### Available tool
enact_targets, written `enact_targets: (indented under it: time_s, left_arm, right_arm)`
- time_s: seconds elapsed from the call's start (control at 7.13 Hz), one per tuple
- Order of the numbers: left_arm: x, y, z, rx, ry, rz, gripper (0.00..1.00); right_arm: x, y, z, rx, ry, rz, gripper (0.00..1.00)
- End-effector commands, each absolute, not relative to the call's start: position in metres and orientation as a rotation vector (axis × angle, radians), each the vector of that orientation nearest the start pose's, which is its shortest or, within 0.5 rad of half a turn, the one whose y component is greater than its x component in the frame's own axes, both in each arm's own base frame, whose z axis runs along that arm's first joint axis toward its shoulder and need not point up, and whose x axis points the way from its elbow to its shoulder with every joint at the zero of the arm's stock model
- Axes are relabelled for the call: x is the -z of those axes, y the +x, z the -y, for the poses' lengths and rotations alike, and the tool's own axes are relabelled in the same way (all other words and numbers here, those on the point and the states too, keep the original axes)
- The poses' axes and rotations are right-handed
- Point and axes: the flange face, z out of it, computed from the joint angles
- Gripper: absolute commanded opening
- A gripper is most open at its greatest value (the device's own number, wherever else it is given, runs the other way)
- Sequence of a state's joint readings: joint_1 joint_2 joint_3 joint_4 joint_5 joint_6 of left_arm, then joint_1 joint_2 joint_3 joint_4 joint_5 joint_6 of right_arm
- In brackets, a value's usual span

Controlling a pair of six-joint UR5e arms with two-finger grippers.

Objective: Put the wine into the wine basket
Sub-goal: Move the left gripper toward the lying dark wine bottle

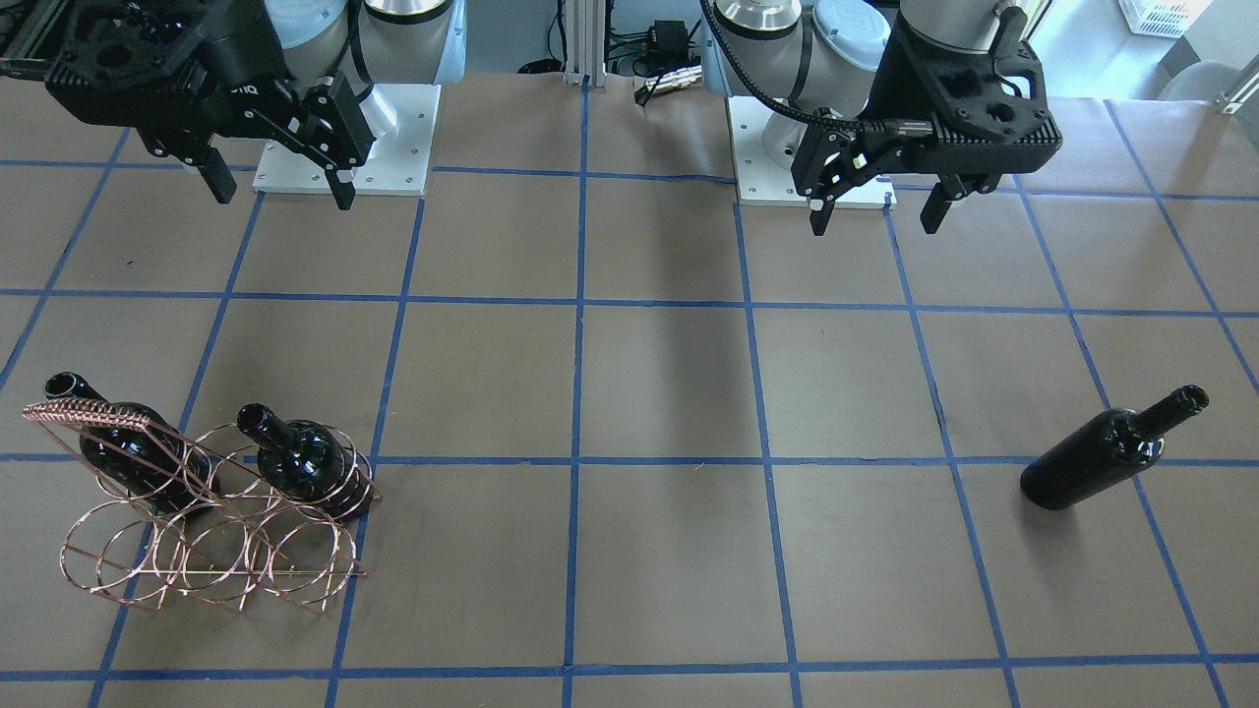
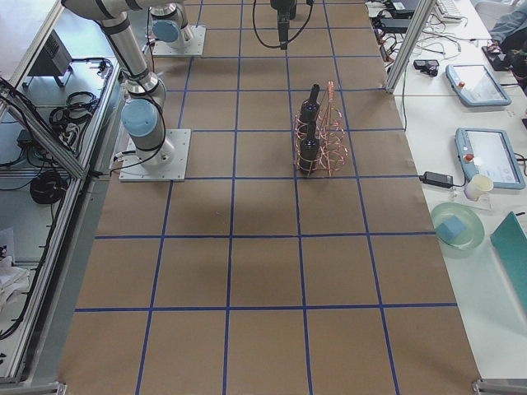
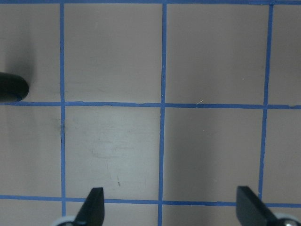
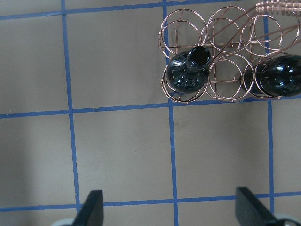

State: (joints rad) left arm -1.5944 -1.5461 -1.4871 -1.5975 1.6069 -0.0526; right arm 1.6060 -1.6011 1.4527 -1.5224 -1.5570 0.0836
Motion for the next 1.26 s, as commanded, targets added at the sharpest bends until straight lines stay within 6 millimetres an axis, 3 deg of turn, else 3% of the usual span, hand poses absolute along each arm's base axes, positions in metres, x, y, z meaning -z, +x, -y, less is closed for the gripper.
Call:
enact_targets:
  time_s: [0.0,0.42,1.12]
  left_arm:
    - [-0.532,-0.139,0.483,0.109,-0.048,-3.097,1.0]
    - [-0.529,-0.139,0.481,0.093,-0.045,-3.091,1.0]
    - [-0.53,-0.117,0.489,0.112,-0.076,-3.099,1.0]
  right_arm:
    - [-0.557,0.151,0.478,0.157,0.045,-3.12,1.0]
    - [-0.557,0.151,0.478,0.157,0.047,-3.12,1.0]
    - [-0.556,0.152,0.479,0.156,0.048,-3.111,1.0]
